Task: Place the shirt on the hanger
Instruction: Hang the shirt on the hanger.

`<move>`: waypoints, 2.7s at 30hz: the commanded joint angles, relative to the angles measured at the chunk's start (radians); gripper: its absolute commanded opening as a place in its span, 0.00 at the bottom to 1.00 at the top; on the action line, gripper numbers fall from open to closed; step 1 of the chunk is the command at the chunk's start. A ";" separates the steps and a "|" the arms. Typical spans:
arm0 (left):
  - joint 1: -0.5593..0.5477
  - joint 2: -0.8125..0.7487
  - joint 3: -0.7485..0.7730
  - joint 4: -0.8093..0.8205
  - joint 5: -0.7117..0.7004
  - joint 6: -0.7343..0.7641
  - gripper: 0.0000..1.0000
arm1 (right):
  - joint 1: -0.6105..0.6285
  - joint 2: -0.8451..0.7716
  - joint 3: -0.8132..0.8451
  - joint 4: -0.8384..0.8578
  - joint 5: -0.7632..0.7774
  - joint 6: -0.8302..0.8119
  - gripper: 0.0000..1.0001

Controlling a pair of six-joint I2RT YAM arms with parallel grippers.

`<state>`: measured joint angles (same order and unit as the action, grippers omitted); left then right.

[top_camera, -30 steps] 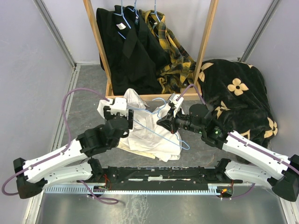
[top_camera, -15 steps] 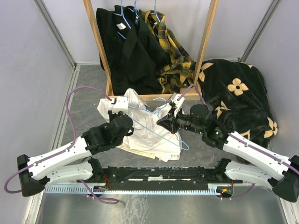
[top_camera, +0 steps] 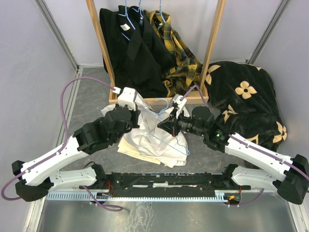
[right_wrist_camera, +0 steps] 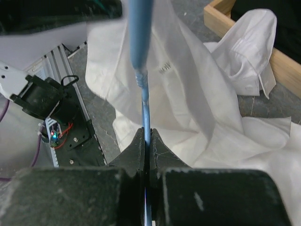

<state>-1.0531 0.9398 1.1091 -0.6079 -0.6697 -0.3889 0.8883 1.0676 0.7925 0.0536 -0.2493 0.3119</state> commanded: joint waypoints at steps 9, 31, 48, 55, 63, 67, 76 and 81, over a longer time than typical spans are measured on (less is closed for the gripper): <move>-0.047 0.079 0.103 0.007 0.254 0.017 0.03 | 0.001 -0.046 -0.145 0.453 0.125 0.166 0.00; -0.350 0.309 0.533 -0.165 -0.193 0.206 0.78 | 0.001 -0.138 -0.231 1.000 0.220 -0.074 0.00; -0.350 0.152 0.835 -0.245 -0.029 0.467 0.86 | -0.065 -0.291 0.217 0.403 0.115 -0.271 0.00; -0.350 0.137 0.848 -0.392 0.132 0.588 0.97 | -0.066 -0.397 0.004 0.333 0.052 -0.178 0.00; -0.350 0.157 0.789 -0.457 0.349 0.624 0.93 | -0.065 -0.511 -0.205 0.262 -0.044 -0.113 0.00; -0.349 0.169 0.753 -0.477 0.453 0.639 0.93 | -0.065 -0.548 -0.272 0.246 -0.110 -0.078 0.00; -0.349 0.263 0.723 -0.549 0.503 0.639 0.98 | -0.065 -0.578 -0.258 0.090 -0.295 -0.080 0.00; -0.350 0.299 0.733 -0.551 0.526 0.658 0.96 | -0.065 -0.573 -0.214 0.007 -0.379 -0.099 0.00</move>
<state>-1.3991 1.2263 1.8256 -1.1584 -0.1875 0.2165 0.8234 0.5007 0.5018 0.1028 -0.5224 0.2295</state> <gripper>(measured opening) 0.975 0.018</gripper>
